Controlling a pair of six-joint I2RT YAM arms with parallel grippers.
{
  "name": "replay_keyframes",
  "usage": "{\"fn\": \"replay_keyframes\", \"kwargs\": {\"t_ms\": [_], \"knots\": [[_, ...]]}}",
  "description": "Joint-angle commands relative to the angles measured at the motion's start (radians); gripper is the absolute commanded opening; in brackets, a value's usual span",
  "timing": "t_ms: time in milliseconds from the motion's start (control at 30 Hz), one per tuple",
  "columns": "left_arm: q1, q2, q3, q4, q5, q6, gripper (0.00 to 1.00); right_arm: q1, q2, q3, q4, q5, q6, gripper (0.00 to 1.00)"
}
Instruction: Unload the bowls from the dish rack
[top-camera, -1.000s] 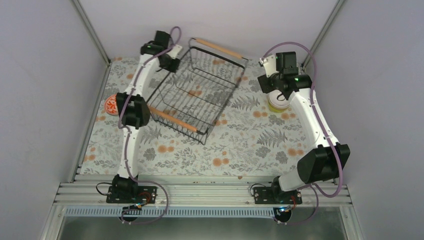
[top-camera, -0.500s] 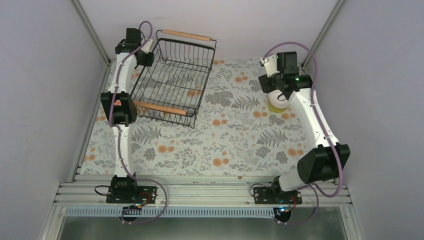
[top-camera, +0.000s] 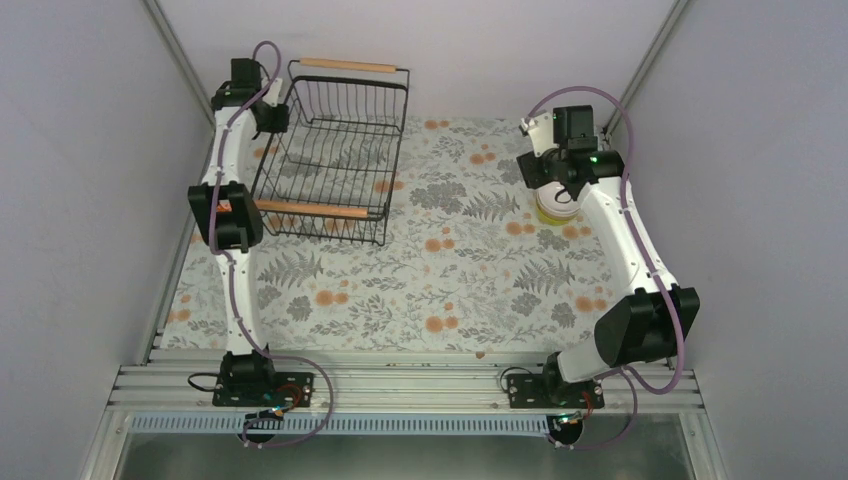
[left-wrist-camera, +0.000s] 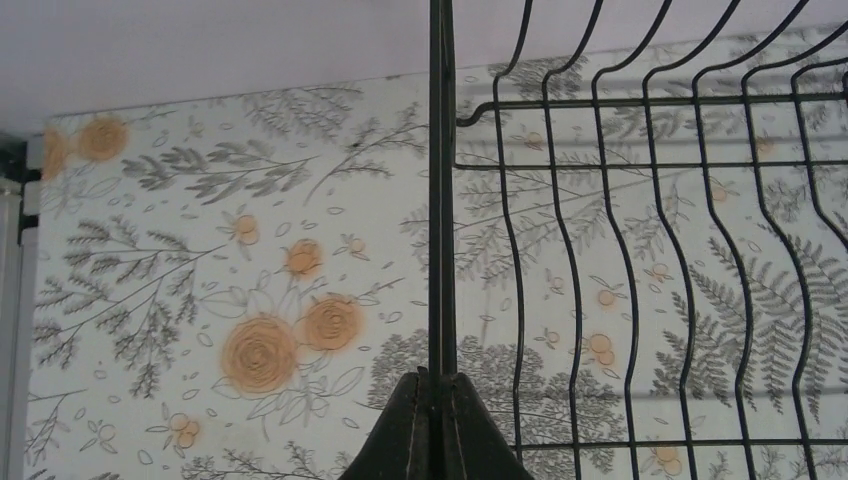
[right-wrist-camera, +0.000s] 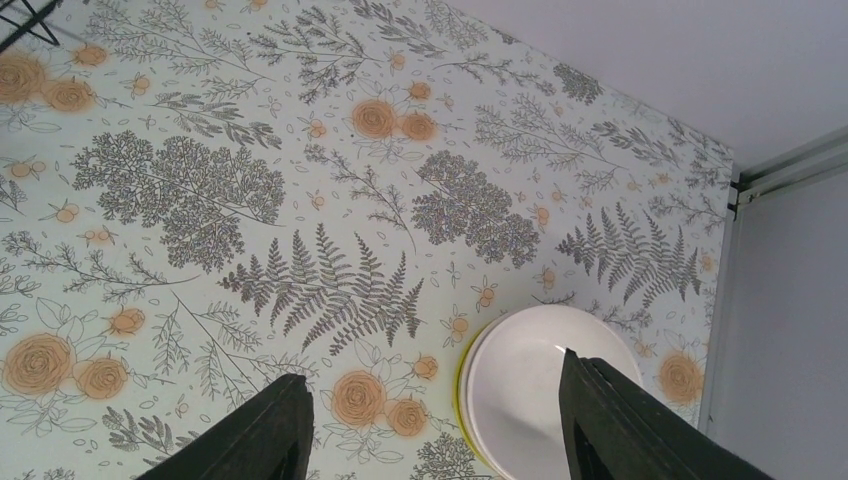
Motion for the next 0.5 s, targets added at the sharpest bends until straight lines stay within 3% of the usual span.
{"fn": "replay_keyframes", "kwargs": {"t_ms": [0, 267, 367, 467], "knots": [[0.069, -0.077, -0.082, 0.061, -0.021, -0.074, 0.02, -0.010, -0.012, -0.011, 0.018, -0.007, 0.007, 0.60], [0.080, -0.040, -0.015, 0.036, 0.082, -0.083, 0.06, -0.011, -0.013, -0.022, 0.020, -0.011, 0.003, 0.60], [0.079, -0.030, -0.006, 0.025, 0.144, -0.071, 0.23, -0.011, -0.009, -0.027, 0.018, -0.013, 0.000, 0.60], [0.077, -0.043, -0.018, 0.018, 0.196, -0.056, 0.52, -0.011, -0.008, -0.033, 0.020, -0.016, -0.001, 0.60]]}}
